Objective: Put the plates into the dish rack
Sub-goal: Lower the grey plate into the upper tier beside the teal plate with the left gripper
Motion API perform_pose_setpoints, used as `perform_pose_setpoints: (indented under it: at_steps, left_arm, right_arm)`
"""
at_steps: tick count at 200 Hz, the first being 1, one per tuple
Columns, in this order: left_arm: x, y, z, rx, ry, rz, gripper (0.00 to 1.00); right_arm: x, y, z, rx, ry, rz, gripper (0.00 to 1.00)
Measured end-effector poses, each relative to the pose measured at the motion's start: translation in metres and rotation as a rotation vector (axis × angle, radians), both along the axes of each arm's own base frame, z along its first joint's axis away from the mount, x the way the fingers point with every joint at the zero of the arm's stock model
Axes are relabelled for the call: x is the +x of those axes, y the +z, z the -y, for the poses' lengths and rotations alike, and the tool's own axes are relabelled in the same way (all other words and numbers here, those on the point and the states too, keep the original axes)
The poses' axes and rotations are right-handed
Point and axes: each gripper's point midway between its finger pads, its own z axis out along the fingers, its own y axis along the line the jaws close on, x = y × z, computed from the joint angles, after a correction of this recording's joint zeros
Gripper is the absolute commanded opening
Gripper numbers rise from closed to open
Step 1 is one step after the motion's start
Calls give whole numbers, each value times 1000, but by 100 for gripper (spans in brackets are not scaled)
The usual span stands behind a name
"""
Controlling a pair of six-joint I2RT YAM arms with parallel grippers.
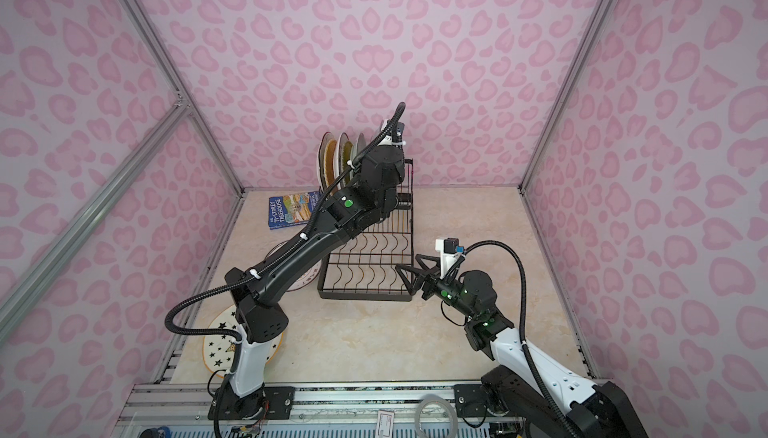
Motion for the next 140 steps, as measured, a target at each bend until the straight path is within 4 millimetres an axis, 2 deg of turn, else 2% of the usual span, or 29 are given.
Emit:
perform_pose_setpoints:
  at_steps: [58, 86, 140]
  left_arm:
    - [3, 9, 8, 72, -22, 30, 3]
    - [2, 15, 0, 115, 24, 41, 3]
    - [4, 15, -5, 104, 46, 45, 3]
  right_arm:
    - [1, 1, -1, -4, -1, 3, 97]
    - [2, -1, -2, -8, 0, -2, 97]
    - [2, -3, -3, -12, 1, -8, 97]
